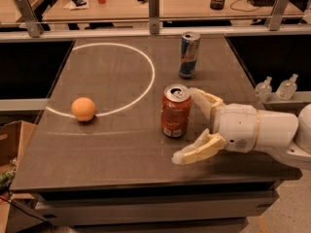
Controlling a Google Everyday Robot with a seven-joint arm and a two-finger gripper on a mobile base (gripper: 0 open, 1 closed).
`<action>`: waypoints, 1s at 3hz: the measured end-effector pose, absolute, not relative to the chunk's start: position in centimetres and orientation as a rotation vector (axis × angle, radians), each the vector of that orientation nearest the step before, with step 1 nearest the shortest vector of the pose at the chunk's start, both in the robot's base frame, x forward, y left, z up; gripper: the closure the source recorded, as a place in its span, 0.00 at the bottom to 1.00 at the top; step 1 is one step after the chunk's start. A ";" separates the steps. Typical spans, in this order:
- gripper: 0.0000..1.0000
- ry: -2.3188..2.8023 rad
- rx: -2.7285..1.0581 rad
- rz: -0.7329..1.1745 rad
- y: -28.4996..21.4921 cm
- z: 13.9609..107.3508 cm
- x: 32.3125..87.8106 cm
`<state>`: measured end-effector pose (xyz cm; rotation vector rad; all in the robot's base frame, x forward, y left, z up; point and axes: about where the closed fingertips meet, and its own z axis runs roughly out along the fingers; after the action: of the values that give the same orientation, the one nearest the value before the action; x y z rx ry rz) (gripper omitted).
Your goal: Pick coke can
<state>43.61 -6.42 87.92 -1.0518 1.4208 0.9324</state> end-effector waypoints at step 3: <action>0.18 1.378 -1.138 0.989 -3.5 86.5 46.3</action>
Offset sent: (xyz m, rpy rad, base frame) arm 0.0307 0.0275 -0.0266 -0.0155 -0.0073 0.0950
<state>46.26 -3.54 86.48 -1.1378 1.3778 0.9885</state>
